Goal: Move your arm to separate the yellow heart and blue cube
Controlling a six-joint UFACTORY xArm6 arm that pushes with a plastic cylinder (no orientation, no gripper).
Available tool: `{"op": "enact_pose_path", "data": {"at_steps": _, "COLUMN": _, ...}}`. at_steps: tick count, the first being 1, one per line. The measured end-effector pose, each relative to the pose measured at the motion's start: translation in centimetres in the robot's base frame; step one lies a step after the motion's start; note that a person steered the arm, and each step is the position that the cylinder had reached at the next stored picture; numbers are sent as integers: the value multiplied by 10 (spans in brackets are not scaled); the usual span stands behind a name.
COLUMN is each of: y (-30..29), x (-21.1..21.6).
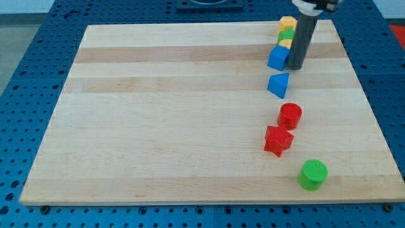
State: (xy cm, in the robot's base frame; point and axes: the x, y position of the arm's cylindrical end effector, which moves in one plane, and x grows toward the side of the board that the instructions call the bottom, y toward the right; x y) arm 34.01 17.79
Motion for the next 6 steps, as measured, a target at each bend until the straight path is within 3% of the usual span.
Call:
{"op": "enact_pose_path", "data": {"at_steps": 1, "y": 30, "x": -7}}
{"op": "enact_pose_path", "data": {"at_steps": 2, "y": 23, "x": -38}}
{"op": "enact_pose_path", "data": {"at_steps": 5, "y": -74, "x": -55}}
{"op": "enact_pose_path", "data": {"at_steps": 6, "y": -74, "x": -93}}
